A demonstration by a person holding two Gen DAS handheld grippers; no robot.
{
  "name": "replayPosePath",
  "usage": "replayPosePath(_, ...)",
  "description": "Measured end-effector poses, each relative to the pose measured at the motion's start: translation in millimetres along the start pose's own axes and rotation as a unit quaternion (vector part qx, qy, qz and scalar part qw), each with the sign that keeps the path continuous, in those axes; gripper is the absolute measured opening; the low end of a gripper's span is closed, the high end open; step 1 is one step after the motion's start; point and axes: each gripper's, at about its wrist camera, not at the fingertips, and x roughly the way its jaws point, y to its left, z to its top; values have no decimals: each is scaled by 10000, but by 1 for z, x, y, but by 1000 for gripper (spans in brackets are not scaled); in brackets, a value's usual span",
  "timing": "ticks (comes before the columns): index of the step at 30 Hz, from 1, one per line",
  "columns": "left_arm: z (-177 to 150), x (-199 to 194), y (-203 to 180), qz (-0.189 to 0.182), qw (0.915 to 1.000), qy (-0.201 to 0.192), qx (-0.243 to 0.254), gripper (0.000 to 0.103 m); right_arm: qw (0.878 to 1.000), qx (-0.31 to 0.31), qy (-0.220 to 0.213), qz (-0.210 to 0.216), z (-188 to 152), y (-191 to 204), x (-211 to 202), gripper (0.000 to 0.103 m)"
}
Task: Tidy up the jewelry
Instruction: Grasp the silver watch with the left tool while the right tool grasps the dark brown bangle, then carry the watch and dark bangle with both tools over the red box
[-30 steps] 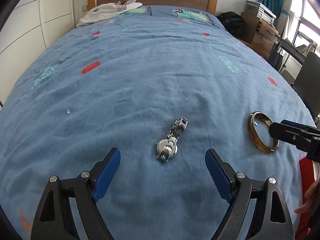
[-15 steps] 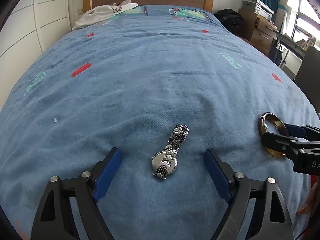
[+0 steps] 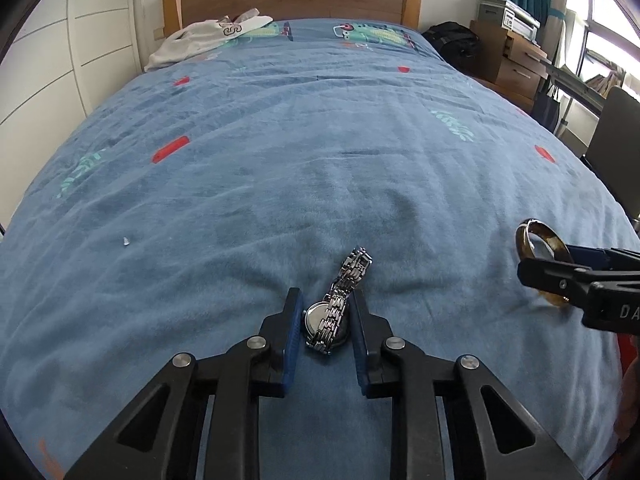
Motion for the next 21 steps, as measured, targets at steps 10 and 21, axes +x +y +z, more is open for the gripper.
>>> replayPosePath(10,9,-53,-17,-95,9998,-197,-35,23,9989,60,-434,174,-3,1,-77,76)
replayPosePath(21,20,-141,-78,-480,9965,-618,277,23,9957,145,-911,17,-24,-35,-195,76)
